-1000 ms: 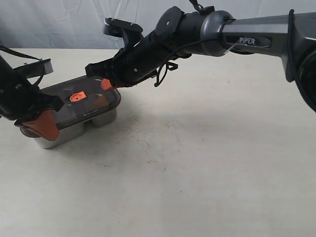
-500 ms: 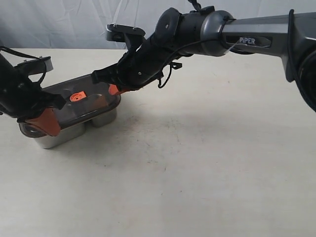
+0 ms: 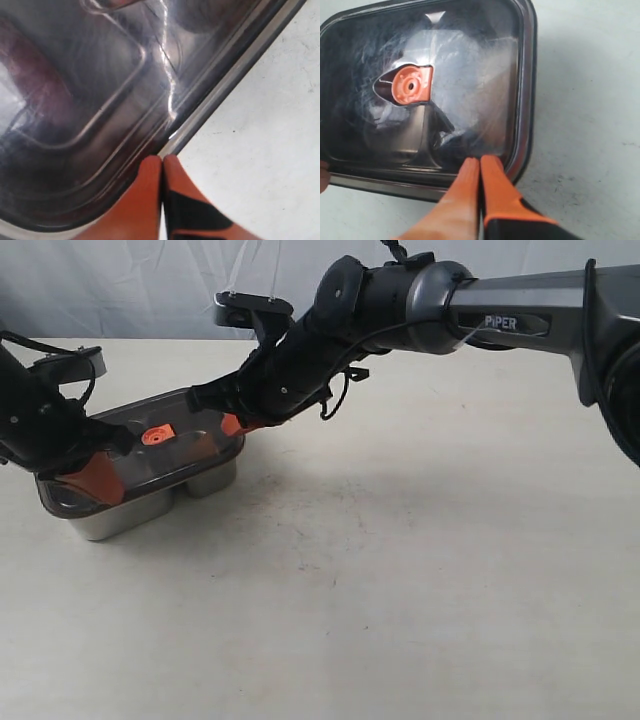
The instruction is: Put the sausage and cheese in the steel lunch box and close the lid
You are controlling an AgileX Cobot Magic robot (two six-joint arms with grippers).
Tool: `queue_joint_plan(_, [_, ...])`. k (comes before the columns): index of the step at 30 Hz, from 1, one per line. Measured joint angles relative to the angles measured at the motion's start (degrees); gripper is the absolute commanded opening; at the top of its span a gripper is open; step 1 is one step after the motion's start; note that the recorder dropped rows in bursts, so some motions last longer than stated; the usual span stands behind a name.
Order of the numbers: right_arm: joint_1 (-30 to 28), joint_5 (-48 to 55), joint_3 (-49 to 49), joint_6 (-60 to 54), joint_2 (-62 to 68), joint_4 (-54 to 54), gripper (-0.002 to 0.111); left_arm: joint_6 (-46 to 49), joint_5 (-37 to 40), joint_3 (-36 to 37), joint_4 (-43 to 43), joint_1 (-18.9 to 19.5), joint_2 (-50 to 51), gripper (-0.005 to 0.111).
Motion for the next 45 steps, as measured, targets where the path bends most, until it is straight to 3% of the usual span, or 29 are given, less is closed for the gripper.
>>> queue_joint_plan(14, [0.0, -0.6, 0.0, 4.3, -1.7, -9.1, -0.001, 1.6, 5.6, -2.1, -2.6, -0.1, 1.7, 0.0])
queue_joint_plan(25, [0.0, 2.1, 0.0, 13.2, -2.0, -23.9, -0.001, 1.8, 5.2, -2.2, -2.8, -0.1, 3.4, 0.0])
queue_joint_plan(38, [0.0, 3.5, 0.0, 14.3, -2.0, -24.6, -0.001, 1.5, 3.4, -4.2, -2.6, -0.1, 3.7, 0.0])
queue_joint_plan(45, [0.0, 3.6, 0.0, 13.4, -1.8, -19.6, -0.001, 1.4, 3.4, -4.2, -2.6, -0.1, 3.7, 0.0])
